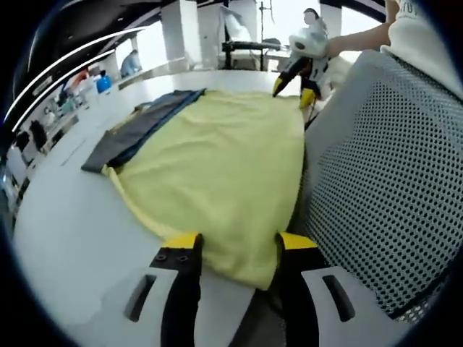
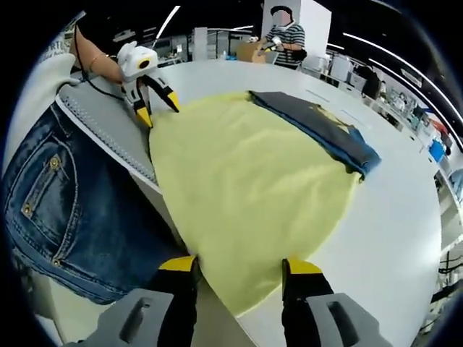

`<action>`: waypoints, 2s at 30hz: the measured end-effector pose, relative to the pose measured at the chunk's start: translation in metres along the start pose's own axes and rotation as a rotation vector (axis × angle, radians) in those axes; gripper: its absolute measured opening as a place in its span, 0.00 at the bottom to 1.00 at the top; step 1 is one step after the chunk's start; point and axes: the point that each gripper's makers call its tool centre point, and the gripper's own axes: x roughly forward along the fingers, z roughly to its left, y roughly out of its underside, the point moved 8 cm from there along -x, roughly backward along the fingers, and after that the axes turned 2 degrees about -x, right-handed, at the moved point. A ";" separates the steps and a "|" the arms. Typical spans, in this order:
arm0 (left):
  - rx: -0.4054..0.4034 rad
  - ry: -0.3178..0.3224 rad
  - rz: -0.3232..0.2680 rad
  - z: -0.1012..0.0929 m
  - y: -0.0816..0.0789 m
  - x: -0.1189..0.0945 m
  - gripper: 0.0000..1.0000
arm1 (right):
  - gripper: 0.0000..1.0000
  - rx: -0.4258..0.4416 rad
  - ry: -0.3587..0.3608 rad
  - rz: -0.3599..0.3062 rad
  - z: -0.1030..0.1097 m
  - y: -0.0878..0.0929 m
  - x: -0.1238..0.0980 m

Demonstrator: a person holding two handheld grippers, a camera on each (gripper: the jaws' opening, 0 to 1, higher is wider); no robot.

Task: Fold the garment on the visible template until the final outline fits inside the template.

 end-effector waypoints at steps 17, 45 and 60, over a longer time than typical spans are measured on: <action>-0.004 0.031 0.017 0.000 -0.002 -0.002 0.34 | 0.34 0.005 -0.058 0.015 -0.002 0.002 -0.004; -0.019 0.074 0.051 0.004 -0.006 -0.004 0.02 | 0.03 -0.031 -0.026 0.036 -0.014 -0.004 -0.001; -0.032 0.087 0.072 0.000 -0.013 -0.017 0.00 | 0.00 -0.023 -0.043 0.044 -0.009 -0.004 -0.004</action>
